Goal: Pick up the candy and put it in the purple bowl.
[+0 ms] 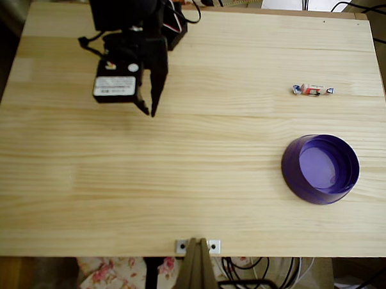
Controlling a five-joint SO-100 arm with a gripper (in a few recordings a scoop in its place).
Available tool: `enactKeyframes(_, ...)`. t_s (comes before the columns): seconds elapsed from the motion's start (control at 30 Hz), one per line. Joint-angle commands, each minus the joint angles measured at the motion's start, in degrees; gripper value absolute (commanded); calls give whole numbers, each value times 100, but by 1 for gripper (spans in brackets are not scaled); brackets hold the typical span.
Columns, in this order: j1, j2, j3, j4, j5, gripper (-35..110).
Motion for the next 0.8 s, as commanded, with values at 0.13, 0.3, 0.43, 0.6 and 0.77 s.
enactKeyframes(0.13, -18, 97, -132, 9, 9, 0)
enactKeyframes(0.3, -158, 97, -132, -53, -62, 0)
enactKeyframes(0.43, -325, 97, -132, -220, 53, 0)
enactKeyframes(0.6, -554, 97, -141, -589, 431, 0)
enactKeyframes(0.77, -861, 97, -606, -475, 343, 0)
